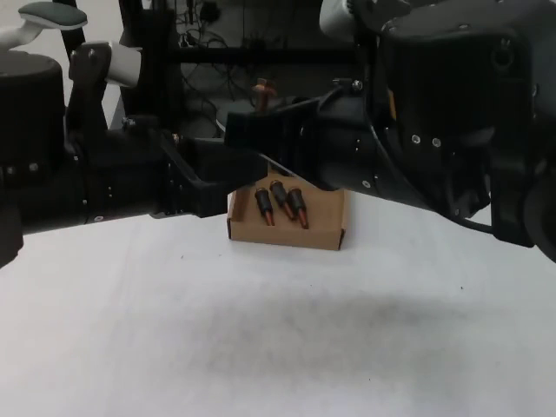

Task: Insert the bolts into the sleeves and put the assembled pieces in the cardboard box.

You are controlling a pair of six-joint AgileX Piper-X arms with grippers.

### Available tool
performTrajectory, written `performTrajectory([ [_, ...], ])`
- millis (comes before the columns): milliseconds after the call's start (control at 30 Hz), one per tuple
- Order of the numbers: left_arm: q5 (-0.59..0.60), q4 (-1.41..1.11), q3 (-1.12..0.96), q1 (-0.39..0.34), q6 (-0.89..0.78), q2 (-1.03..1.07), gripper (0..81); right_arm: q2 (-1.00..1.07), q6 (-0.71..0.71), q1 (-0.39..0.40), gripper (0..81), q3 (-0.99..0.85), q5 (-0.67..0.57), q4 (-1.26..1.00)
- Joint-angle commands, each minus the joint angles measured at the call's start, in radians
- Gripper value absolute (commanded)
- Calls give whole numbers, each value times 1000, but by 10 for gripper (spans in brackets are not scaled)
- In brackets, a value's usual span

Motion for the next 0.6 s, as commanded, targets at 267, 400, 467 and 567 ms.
performTrajectory([
  [267,-65,-23,-8,3,-1,-4,17,-9,-18,24,4,-7,-48,-14],
  [400,-65,-23,-8,3,-1,-4,17,-9,-18,24,45,-7,-48,-14],
  [467,-65,-23,-8,3,-1,-4,17,-9,-18,24,210,-7,-48,-14],
  [567,-65,-23,-8,3,-1,-4,17,-9,-18,24,529,-7,-36,-14],
])
